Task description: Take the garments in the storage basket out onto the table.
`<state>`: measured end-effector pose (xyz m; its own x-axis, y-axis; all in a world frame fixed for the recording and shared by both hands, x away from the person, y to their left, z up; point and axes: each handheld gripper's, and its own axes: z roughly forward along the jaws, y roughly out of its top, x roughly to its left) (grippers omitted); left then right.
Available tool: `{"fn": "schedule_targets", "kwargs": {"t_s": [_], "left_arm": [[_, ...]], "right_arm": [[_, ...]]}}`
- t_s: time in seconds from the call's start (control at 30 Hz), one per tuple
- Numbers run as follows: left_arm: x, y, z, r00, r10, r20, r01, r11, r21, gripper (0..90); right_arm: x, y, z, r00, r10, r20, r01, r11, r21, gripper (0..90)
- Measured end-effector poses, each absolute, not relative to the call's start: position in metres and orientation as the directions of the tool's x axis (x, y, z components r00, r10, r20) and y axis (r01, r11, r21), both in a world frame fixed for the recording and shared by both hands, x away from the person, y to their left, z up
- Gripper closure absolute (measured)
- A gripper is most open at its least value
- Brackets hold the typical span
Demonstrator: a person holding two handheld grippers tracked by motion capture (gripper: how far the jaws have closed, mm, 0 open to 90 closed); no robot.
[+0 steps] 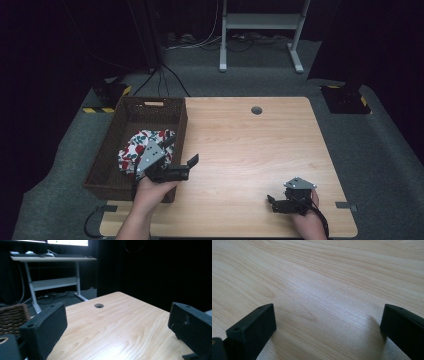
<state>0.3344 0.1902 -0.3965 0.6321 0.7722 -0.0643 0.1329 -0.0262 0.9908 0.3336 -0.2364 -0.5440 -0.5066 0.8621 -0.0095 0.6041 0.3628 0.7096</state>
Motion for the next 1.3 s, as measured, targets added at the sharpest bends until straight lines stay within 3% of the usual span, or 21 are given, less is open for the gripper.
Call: {"fn": "schedule_targets", "kwargs": {"t_s": [0.9,1.3], "left_arm": [[0.334,0.261,-0.385,0.453,0.886,-0.099,0.099,0.061,0.993,2.6],[0.331,0.277,-0.383,0.335,0.942,-0.008,0.102,-0.028,0.994,3.6]], "right_arm": [[0.334,-0.236,-0.544,-0.507,0.862,-0.009,0.604,0.363,0.709,0.0],[0.334,-0.236,-0.544,-0.507,0.862,-0.009,0.604,0.363,0.71,0.0]]}}
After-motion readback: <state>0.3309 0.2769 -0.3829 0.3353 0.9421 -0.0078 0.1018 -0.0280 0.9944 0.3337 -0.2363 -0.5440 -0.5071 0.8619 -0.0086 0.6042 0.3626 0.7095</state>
